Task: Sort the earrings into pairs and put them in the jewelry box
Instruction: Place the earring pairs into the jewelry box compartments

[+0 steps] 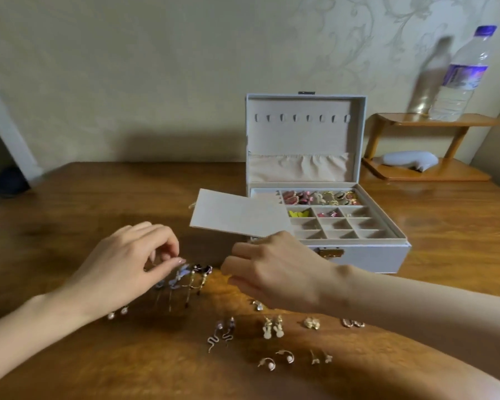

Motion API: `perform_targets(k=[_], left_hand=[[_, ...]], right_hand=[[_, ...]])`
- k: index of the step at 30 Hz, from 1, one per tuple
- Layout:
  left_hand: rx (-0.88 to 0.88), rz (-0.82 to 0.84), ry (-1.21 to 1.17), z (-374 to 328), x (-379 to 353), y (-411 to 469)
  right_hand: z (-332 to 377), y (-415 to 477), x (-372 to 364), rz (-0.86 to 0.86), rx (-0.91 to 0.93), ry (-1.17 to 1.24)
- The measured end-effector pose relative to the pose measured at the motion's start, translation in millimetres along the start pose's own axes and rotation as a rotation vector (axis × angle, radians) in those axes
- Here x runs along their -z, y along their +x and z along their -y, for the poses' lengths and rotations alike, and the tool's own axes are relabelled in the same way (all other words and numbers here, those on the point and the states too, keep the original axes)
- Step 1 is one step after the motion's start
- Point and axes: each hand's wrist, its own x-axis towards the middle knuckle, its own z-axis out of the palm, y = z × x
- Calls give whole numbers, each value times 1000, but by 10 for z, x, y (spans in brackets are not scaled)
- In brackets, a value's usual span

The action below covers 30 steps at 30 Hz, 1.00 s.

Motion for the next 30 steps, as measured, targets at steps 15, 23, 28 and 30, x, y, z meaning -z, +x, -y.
perform_targets(k=[15, 23, 28, 30], left_hand=[[195, 58, 68, -93, -445, 124], [201, 89, 32, -135, -364, 107], [196, -5, -15, -226, -190, 79], [149, -61, -26, -242, -106, 67]], right_hand=[[206, 448, -358, 166, -238, -47], [192, 395, -333, 203, -280, -8], [145, 352, -348, 189, -280, 34], [132, 326, -278, 156, -281, 55]])
